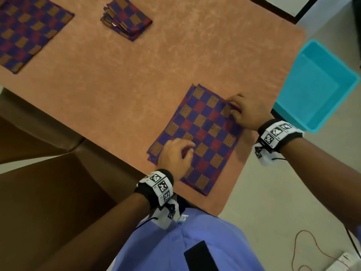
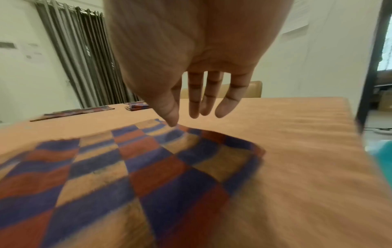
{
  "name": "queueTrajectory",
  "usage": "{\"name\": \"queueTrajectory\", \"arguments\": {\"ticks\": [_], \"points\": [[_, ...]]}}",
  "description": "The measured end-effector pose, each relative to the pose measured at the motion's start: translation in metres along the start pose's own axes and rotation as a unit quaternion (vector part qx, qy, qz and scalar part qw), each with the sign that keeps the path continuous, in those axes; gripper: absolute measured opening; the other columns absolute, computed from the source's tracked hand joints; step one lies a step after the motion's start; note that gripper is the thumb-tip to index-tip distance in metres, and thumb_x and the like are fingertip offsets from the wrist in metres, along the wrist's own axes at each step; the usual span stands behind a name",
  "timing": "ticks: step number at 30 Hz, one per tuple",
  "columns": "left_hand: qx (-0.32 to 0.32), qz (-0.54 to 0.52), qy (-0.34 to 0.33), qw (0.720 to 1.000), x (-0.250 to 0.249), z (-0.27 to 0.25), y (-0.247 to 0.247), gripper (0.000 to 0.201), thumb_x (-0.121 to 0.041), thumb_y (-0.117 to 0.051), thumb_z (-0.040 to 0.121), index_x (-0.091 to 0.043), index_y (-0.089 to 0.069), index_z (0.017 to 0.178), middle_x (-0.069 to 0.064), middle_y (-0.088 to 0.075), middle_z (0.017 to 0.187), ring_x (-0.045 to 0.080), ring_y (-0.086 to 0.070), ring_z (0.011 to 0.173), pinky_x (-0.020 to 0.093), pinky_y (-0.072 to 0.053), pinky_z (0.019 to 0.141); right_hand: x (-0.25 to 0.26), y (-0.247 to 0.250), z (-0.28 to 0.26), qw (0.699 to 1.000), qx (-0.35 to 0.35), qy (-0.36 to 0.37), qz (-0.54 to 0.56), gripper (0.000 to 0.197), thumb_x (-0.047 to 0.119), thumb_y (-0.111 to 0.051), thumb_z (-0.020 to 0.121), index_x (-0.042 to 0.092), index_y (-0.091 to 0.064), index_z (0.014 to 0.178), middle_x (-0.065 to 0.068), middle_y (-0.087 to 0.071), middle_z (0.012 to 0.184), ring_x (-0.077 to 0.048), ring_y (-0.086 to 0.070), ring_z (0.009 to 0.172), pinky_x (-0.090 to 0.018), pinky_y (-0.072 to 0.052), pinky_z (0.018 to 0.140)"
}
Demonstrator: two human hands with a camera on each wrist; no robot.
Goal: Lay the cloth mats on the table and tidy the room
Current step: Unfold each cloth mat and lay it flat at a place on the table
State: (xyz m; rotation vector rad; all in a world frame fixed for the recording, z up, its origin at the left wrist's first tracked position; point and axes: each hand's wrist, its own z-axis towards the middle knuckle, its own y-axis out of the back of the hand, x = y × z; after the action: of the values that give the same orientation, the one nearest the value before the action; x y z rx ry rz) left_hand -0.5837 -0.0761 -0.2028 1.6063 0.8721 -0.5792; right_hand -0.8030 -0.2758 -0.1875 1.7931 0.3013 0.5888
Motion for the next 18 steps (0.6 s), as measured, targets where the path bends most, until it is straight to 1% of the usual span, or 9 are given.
{"name": "queueTrajectory", "arguments": {"ticks": [1,3,5,7,10,12,14,16,18], "points": [[-0.048,0.035,0.017,0.998,0.008,0.004,0.006,0.024,-0.029,-0.057,0.088,-0.026,-0.062,0.111,-0.005,-0.062,0.108,0.018,-0.053,0.104,0.032,-0.045,0.088,0.010,-0.001,0.009,1.000,0.001,0.026,0.007,0.042,0.014,-0.063,0.083,0.015,-0.060,0.125,-0.012,-0.063,0.113,-0.031,-0.056,0.104,-0.037,-0.043,0.086],[-0.087,0.117,0.083,0.986,0.021,0.011,0.018,0.036,-0.033,-0.057,0.087,-0.024,-0.054,0.122,0.000,-0.055,0.117,0.023,-0.049,0.111,0.039,-0.044,0.094,0.032,-0.003,0.029,0.997,0.020,0.069,0.021,0.048,0.011,-0.064,0.082,0.017,-0.058,0.129,-0.009,-0.062,0.119,-0.029,-0.055,0.109,-0.038,-0.042,0.091],[-0.083,0.176,0.142,0.971,0.029,0.014,0.027,0.047,-0.036,-0.059,0.087,-0.022,-0.048,0.130,0.004,-0.051,0.123,0.026,-0.046,0.116,0.044,-0.041,0.097,0.053,-0.008,0.048,0.992,0.049,0.112,0.022,0.054,0.007,-0.061,0.081,0.019,-0.056,0.133,-0.007,-0.059,0.129,-0.028,-0.052,0.117,-0.041,-0.041,0.099],[-0.064,0.195,0.158,0.966,0.034,0.014,0.031,0.051,-0.037,-0.060,0.086,-0.024,-0.044,0.133,0.004,-0.050,0.126,0.027,-0.045,0.119,0.046,-0.038,0.099,0.069,-0.012,0.065,0.986,0.075,0.147,-0.006,0.058,0.004,-0.057,0.080,0.018,-0.054,0.137,-0.008,-0.052,0.142,-0.031,-0.046,0.127,-0.045,-0.037,0.106],[-0.063,0.155,0.168,0.972,0.038,0.017,0.032,0.042,-0.035,-0.062,0.086,-0.027,-0.048,0.124,-0.003,-0.055,0.118,0.022,-0.052,0.113,0.048,-0.039,0.099,0.076,-0.013,0.084,0.976,0.107,0.174,-0.077,0.061,0.004,-0.057,0.080,0.017,-0.050,0.140,-0.010,-0.043,0.149,-0.033,-0.039,0.134,-0.046,-0.034,0.109],[-0.066,0.110,0.150,0.980,0.042,0.017,0.030,0.026,-0.029,-0.062,0.085,-0.030,-0.050,0.108,-0.011,-0.055,0.093,0.018,-0.057,0.092,0.044,-0.046,0.087,0.072,-0.012,0.091,0.972,0.098,0.191,-0.093,0.057,0.006,-0.056,0.079,0.018,-0.055,0.134,-0.008,-0.051,0.140,-0.032,-0.045,0.125,-0.049,-0.041,0.100],[-0.064,0.093,0.100,0.989,0.044,0.014,0.028,0.017,-0.022,-0.060,0.085,-0.027,-0.051,0.099,-0.013,-0.047,0.079,0.016,-0.053,0.077,0.031,-0.042,0.070,0.068,-0.012,0.097,0.972,0.078,0.200,-0.097,0.046,0.009,-0.055,0.079,0.021,-0.061,0.124,-0.006,-0.058,0.123,-0.032,-0.051,0.110,-0.048,-0.045,0.087],[-0.067,0.077,0.050,0.994,0.044,0.010,0.027,0.013,-0.018,-0.060,0.085,-0.023,-0.054,0.096,-0.009,-0.050,0.079,0.012,-0.050,0.073,0.025,-0.037,0.065,0.064,-0.010,0.101,0.971,0.065,0.208,-0.099,0.038,0.013,-0.057,0.078,0.021,-0.064,0.114,-0.004,-0.059,0.114,-0.031,-0.051,0.103,-0.046,-0.045,0.082],[-0.070,0.045,0.018,0.996,0.042,0.006,0.027,0.012,-0.016,-0.059,0.086,-0.024,-0.055,0.093,-0.008,-0.055,0.082,0.010,-0.053,0.075,0.023,-0.041,0.065,0.059,-0.007,0.105,0.970,0.061,0.211,-0.103,0.028,0.015,-0.061,0.071,0.020,-0.064,0.099,-0.005,-0.057,0.109,-0.030,-0.052,0.097,-0.042,-0.043,0.077]]}}
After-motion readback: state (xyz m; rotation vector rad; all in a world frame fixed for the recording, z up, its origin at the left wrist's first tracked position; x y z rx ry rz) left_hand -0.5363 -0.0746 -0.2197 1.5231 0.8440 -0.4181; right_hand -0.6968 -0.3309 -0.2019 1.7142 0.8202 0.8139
